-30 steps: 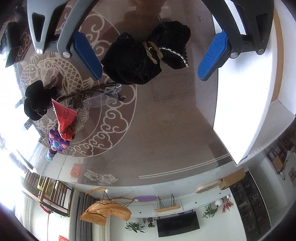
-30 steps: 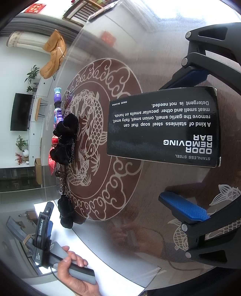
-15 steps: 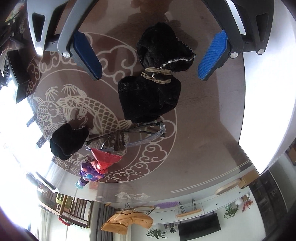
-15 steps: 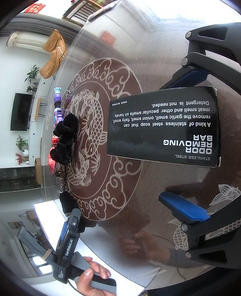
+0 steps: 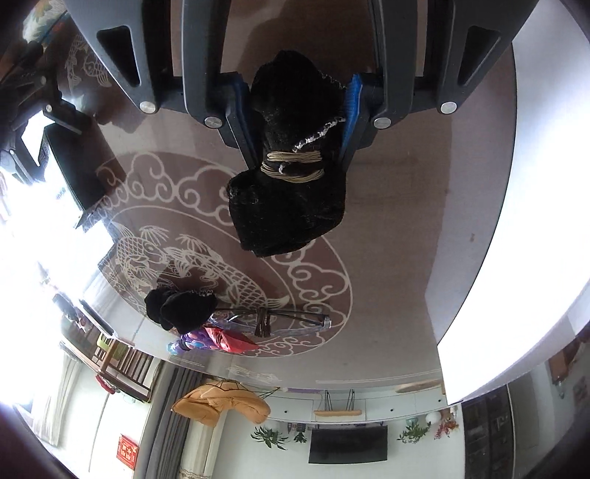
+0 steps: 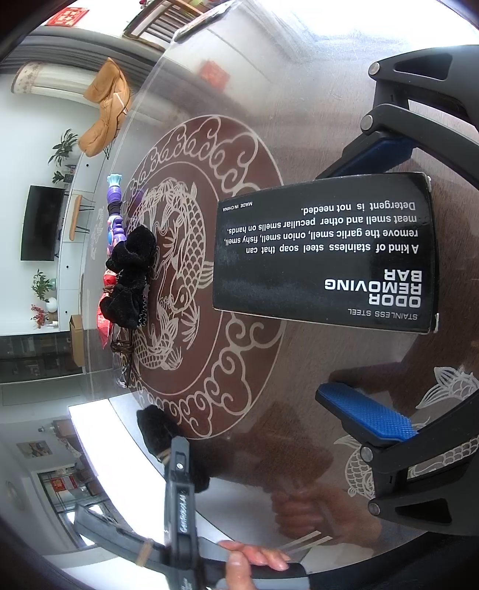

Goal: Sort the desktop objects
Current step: 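Grasp the black velvet pouch with the left tool while the right tool holds the soap box, then carry the pouch and soap box over the cork-bottomed box and open both tools, then bring both empty tools back over the table facing the remaining items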

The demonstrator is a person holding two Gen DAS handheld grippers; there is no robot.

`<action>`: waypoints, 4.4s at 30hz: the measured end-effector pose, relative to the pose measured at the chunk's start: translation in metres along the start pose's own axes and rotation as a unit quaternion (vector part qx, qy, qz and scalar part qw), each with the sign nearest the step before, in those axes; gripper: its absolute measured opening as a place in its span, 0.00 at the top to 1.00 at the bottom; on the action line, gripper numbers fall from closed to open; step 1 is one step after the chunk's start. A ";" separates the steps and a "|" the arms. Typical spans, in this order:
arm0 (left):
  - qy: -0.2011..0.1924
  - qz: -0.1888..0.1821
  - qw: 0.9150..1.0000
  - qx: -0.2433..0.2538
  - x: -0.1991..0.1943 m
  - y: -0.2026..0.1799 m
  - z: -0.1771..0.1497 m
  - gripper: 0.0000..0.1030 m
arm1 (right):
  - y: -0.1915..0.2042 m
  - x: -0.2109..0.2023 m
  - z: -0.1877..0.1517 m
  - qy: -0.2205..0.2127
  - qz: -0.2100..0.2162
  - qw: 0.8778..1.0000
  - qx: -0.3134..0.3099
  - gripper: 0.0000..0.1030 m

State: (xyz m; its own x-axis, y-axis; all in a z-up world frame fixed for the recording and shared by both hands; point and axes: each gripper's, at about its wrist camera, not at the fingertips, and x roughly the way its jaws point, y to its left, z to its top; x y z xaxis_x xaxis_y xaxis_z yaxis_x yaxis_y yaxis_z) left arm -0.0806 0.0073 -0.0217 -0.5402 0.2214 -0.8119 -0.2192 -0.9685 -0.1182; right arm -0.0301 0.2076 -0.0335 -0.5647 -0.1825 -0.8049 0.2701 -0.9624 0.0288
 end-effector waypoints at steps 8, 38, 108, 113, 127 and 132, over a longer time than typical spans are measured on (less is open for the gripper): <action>-0.027 -0.008 0.999 -0.038 -0.037 -0.003 -0.058 0.62 | -0.007 -0.002 0.004 0.005 0.034 0.999 0.007 0.01; -0.092 0.109 0.969 -0.203 -0.166 0.237 -0.029 0.62 | 0.345 -0.013 0.232 -0.055 0.216 0.961 -0.161 0.43; -0.010 0.080 0.997 -0.002 0.017 -0.046 0.002 0.00 | -0.018 0.019 0.029 0.007 -0.046 0.998 0.032 0.00; -0.009 0.080 0.997 -0.002 0.017 -0.047 0.003 0.00 | -0.018 0.019 0.030 0.007 -0.046 0.998 0.032 0.00; -0.009 0.080 0.997 -0.002 0.017 -0.047 0.003 0.00 | -0.018 0.020 0.029 0.006 -0.046 0.998 0.032 0.00; -0.009 0.080 0.997 -0.002 0.017 -0.046 0.003 0.00 | -0.018 0.020 0.029 0.006 -0.046 0.998 0.032 0.00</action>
State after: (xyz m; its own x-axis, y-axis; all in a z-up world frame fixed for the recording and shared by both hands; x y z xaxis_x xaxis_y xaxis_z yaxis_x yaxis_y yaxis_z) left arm -0.0816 0.0563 -0.0283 -0.5832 0.0659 -0.8097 -0.1252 -0.9921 0.0094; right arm -0.0688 0.2155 -0.0324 -0.5746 -0.0902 -0.8135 0.1664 -0.9860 -0.0082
